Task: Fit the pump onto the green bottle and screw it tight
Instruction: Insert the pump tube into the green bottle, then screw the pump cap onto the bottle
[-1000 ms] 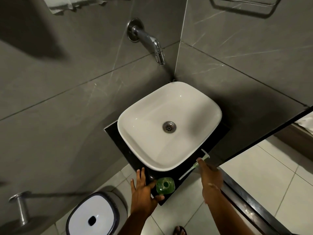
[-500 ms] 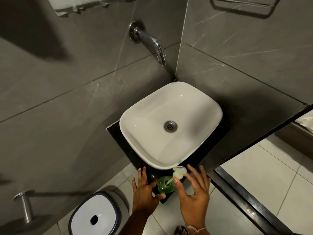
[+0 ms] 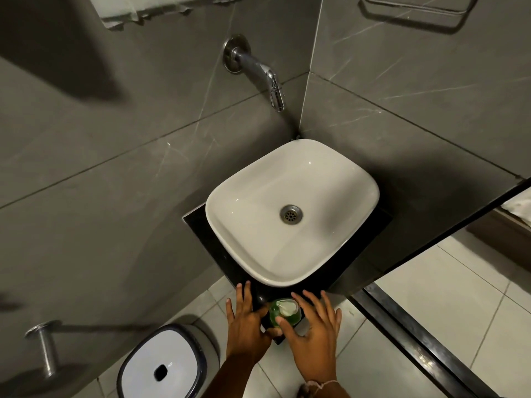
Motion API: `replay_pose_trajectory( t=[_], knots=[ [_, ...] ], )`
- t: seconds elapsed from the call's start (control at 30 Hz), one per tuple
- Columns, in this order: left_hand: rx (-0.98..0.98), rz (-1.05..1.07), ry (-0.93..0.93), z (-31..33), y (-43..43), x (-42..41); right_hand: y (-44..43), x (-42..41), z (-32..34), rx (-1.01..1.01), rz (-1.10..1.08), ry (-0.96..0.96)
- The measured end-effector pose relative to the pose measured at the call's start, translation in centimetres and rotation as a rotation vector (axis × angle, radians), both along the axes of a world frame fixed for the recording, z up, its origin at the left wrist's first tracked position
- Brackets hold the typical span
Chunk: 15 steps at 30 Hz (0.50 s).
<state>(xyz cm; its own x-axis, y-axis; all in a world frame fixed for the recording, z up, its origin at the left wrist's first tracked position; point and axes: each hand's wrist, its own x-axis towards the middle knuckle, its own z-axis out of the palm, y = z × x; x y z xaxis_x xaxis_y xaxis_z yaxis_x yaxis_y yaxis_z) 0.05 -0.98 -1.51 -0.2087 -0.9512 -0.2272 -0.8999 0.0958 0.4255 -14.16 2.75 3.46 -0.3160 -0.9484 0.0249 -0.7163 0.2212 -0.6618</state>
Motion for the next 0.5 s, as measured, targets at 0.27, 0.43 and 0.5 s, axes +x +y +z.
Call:
replay_pose_trajectory(
  t=[0.27,0.43,0.5],
  knots=[
    [0.004,-0.022,-0.026,-0.1,-0.2,0.2,-1.1,0.1,1.2,0.015,-0.051,0.045],
    [-0.008,-0.028,-0.05,0.0,-0.2,0.0,-1.1,0.6,1.4,0.014,-0.087,0.089],
    [-0.018,-0.034,-0.059,0.0,-0.2,-0.1,-1.3,1.0,1.5,0.041,-0.12,0.089]
  ],
)
